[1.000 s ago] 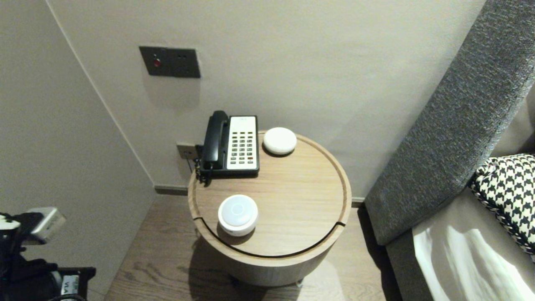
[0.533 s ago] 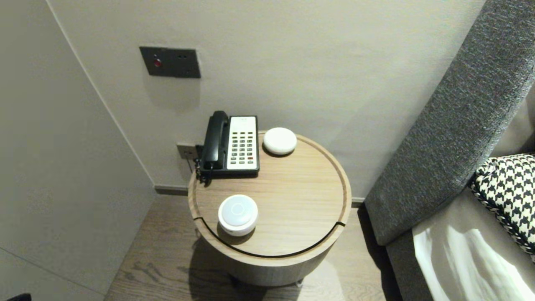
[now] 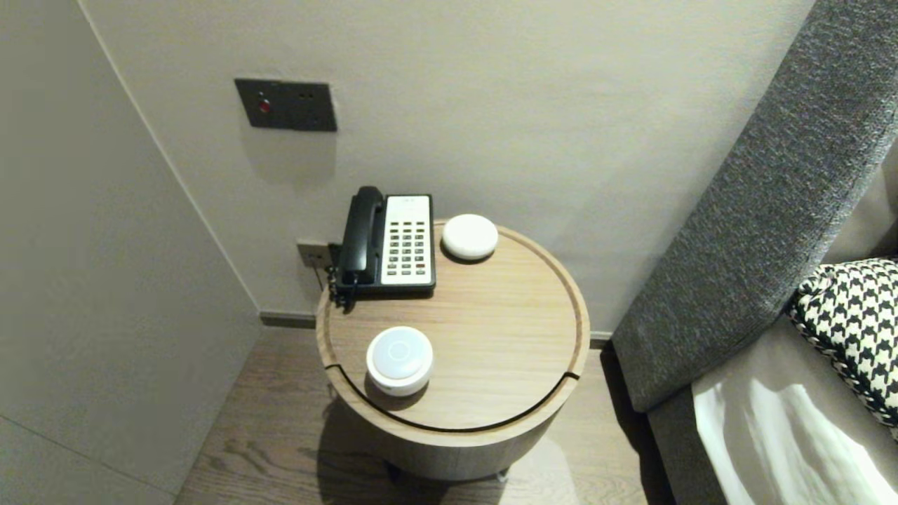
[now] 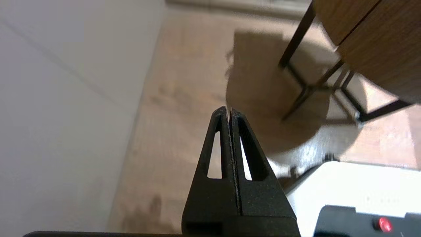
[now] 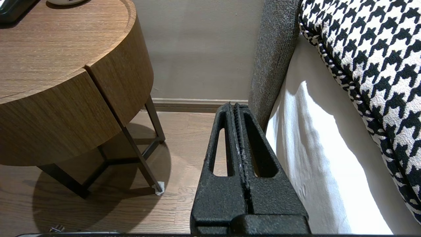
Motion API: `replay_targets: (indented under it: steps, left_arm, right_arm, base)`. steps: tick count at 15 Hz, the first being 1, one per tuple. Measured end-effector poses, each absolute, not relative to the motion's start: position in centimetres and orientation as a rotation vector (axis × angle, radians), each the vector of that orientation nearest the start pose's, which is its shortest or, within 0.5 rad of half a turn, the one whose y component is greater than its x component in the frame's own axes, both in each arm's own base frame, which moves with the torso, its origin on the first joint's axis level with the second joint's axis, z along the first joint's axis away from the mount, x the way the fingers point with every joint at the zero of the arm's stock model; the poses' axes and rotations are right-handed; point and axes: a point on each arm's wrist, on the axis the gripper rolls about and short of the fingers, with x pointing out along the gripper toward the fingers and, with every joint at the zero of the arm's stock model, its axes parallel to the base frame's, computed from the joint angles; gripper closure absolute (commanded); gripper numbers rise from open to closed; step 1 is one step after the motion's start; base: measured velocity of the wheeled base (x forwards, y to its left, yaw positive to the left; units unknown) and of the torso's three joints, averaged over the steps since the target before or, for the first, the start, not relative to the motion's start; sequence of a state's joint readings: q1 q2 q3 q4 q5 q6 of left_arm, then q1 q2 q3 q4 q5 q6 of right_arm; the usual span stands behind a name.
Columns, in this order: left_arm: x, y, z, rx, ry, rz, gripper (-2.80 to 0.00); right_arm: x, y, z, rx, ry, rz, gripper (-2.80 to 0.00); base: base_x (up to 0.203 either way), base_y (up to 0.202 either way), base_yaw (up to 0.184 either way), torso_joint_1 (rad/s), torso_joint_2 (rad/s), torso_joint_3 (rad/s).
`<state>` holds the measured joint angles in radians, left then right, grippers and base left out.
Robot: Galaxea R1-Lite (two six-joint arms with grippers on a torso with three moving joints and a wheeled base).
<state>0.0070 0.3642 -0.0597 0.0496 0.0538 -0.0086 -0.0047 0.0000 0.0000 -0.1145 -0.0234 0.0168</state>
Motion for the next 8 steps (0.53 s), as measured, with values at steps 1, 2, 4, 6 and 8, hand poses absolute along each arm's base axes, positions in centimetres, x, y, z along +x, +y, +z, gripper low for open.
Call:
replay_targets:
  steps: [1, 2, 4, 6, 8]
  left_arm:
    - [0.1, 0.1, 8.9, 0.002, 0.321, 0.063, 0.00]
    - [-0.3, 0.1, 8.8, -0.001, 0.295, 0.068, 0.00]
    - [-0.7, 0.1, 8.8, -0.007, 0.245, 0.069, 0.00]
    - [-1.0, 0.1, 8.7, -0.004, 0.218, 0.066, 0.00]
    - [-1.5, 0.0, 8.3, 0.002, 0.186, 0.046, 0.00]
  right_arm:
    - [-2.3, 0.0, 8.7, 0.018, -0.115, -0.028, 0.00]
    - [-2.3, 0.0, 8.7, 0.018, -0.115, -0.028, 0.00]
    - [-2.3, 0.0, 8.7, 0.018, -0.115, -0.028, 0.00]
    - [-2.3, 0.0, 8.7, 0.018, -0.115, -0.028, 0.00]
    - [-2.3, 0.0, 8.7, 0.018, -0.115, -0.028, 0.00]
  base:
    - [0.000, 0.000, 0.000, 0.000, 0.00, 0.000]
    - [0.000, 0.000, 0.000, 0.000, 0.00, 0.000]
    - [0.000, 0.000, 0.000, 0.000, 0.00, 0.000]
    - [0.000, 0.000, 0.000, 0.000, 0.00, 0.000]
    - [0.000, 0.000, 0.000, 0.000, 0.00, 0.000]
